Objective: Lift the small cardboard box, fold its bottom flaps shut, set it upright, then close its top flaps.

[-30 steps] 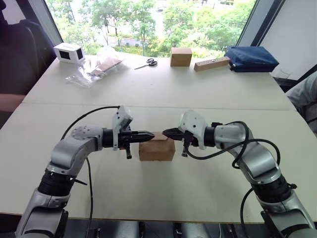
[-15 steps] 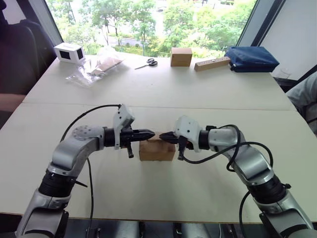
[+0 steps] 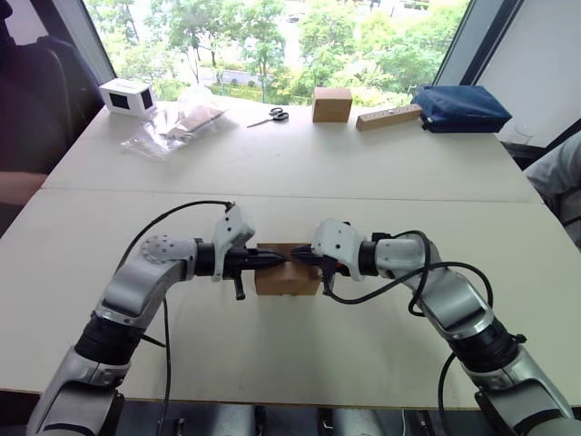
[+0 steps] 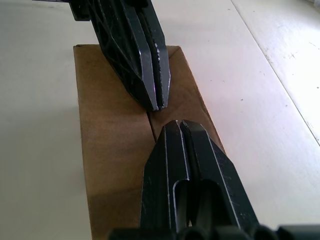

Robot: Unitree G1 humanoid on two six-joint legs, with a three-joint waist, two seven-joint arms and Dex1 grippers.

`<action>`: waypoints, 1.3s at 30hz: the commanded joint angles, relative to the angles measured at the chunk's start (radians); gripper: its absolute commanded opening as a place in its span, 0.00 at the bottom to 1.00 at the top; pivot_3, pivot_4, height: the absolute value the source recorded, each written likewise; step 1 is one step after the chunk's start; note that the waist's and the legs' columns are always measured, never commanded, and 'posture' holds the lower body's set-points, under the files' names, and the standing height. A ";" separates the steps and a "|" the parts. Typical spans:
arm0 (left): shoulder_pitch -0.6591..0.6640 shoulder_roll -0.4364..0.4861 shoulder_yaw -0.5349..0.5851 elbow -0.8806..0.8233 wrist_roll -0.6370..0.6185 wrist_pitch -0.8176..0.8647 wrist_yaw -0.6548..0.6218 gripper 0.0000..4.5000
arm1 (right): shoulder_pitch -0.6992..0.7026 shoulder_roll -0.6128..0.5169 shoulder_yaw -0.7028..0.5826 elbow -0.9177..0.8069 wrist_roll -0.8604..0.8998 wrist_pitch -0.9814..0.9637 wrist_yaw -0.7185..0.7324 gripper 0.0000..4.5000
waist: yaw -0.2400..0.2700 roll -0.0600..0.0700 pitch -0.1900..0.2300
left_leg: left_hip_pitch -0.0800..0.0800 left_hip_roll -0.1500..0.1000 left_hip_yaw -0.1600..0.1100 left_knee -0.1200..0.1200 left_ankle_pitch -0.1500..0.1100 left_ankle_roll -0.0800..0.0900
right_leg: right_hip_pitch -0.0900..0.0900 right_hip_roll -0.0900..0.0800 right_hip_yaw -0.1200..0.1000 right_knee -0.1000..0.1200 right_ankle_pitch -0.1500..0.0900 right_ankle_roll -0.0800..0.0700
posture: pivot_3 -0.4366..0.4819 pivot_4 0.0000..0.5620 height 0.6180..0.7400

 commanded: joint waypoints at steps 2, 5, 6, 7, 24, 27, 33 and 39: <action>-0.004 -0.048 0.083 -0.005 -0.035 0.007 0.078 0.02 | 0.000 0.010 -0.047 -0.008 0.020 -0.023 -0.009 0.00 | 0.001 0.000 0.000 | 0.000 0.000 0.000 0.000 0.000 0.000 | 0.000 0.000 0.000 0.000 0.000 0.000 | 0.48 0.27 1.00; 0.001 -0.072 0.174 -0.046 -0.088 0.045 0.146 0.02 | 0.015 0.041 -0.144 -0.037 0.094 -0.035 -0.030 0.00 | 0.000 0.000 0.000 | 0.000 0.000 0.000 0.000 0.000 0.000 | 0.000 0.000 0.000 0.000 0.000 0.000 | 0.48 0.27 1.00; 0.011 -0.078 0.210 -0.071 -0.108 0.058 0.174 0.02 | 0.026 0.055 -0.186 -0.055 0.126 -0.028 -0.044 0.00 | 0.000 0.000 0.000 | 0.000 0.000 0.000 0.000 0.000 0.000 | 0.000 0.000 0.000 0.000 0.000 0.000 | 0.48 0.27 1.00; 0.018 -0.077 0.244 -0.098 -0.130 0.076 0.196 0.02 | 0.036 0.065 -0.227 -0.075 0.159 -0.017 -0.055 0.00 | -0.001 0.000 0.000 | 0.000 0.001 -0.001 0.000 0.000 0.000 | 0.000 0.000 0.000 0.000 0.000 0.000 | 0.48 0.27 1.00; 0.501 0.240 0.509 -0.333 -0.252 0.209 0.104 0.02 | 0.486 -0.125 -0.684 -0.387 0.647 0.358 -0.072 0.00 | 0.000 0.000 0.000 | 0.001 0.001 0.000 -0.002 -0.001 0.000 | 0.000 -0.002 0.000 -0.001 -0.002 -0.003 | 0.48 0.27 1.00; 0.587 0.236 0.522 -0.325 -0.239 0.181 0.088 0.02 | 0.595 -0.179 -0.700 -0.394 0.655 0.359 -0.042 0.00 | 0.002 0.000 0.000 | 0.002 0.001 0.000 -0.002 -0.001 0.000 | 0.001 -0.002 0.000 -0.001 -0.002 -0.004 | 0.48 0.27 1.00; 0.678 0.267 0.500 -0.311 -0.231 0.183 0.050 0.02 | 0.688 -0.222 -0.692 -0.348 0.641 0.321 -0.028 0.00 | 0.001 0.000 0.000 | 0.002 0.001 0.001 -0.002 -0.001 0.001 | 0.001 -0.002 0.000 -0.002 -0.003 -0.004 | 0.48 0.27 1.00; 0.654 0.262 0.490 -0.297 -0.253 0.187 0.050 0.02 | 0.696 -0.199 -0.669 -0.331 0.634 0.281 -0.060 0.00 | 0.003 0.000 0.000 | 0.002 0.001 0.001 -0.002 -0.001 0.001 | 0.001 -0.002 0.000 -0.002 -0.003 -0.004 | 0.48 0.27 1.00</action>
